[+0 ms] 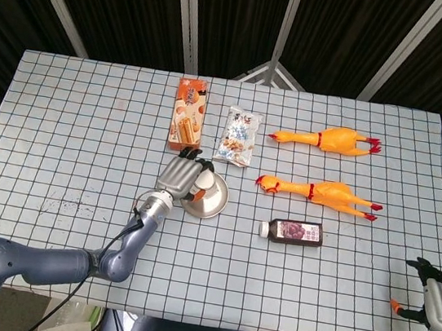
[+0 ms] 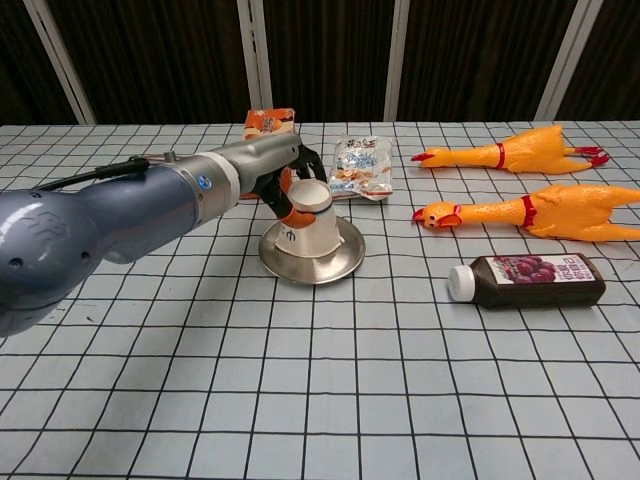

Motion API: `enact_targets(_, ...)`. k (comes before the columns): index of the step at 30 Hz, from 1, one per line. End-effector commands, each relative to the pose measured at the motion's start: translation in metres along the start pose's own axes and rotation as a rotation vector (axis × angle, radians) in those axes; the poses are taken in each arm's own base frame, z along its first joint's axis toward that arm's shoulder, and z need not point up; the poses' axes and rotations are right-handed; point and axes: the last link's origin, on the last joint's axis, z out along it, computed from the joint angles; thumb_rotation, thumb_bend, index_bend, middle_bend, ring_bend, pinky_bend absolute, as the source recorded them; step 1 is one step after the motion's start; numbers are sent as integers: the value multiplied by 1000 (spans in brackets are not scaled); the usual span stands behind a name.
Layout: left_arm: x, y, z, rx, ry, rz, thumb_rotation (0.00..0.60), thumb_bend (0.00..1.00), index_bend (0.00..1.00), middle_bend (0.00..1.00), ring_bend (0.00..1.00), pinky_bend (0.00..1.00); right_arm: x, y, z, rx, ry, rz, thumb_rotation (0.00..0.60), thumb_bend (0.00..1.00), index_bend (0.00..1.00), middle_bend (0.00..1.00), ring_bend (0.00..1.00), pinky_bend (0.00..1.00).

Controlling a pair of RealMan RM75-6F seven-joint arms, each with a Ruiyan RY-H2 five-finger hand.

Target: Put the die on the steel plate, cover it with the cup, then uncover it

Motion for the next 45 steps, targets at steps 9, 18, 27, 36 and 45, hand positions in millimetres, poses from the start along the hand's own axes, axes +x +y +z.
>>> enact_targets(9, -4, 13, -7, -45, -154, -198, 600, 475, 503, 378, 89, 0, 0, 0, 0, 0, 1, -1, 600, 231, 205, 100, 105, 0)
enact_targets(18, 1, 12, -9, -31, -166, -241, 600, 475, 493, 376, 86, 0, 0, -1, 0, -2, -2, 0, 600, 231, 205, 100, 105, 0)
enact_targets(27, 6, -3, -2, 34, -19, -204, 600, 474, 503, 375, 87, 0, 0, 0, 0, -5, -7, 0, 600, 231, 205, 100, 105, 0)
enact_targets(36, 1, -2, -3, 13, 3, -144, 600, 475, 488, 354, 85, 0, -1, 0, 0, -8, -10, -2, 600, 232, 205, 100, 104, 0)
enact_targets(45, -7, 3, -2, -12, -34, -163, 600, 475, 480, 329, 83, 0, -1, 0, 0, -8, -12, -1, 600, 232, 205, 101, 105, 0)
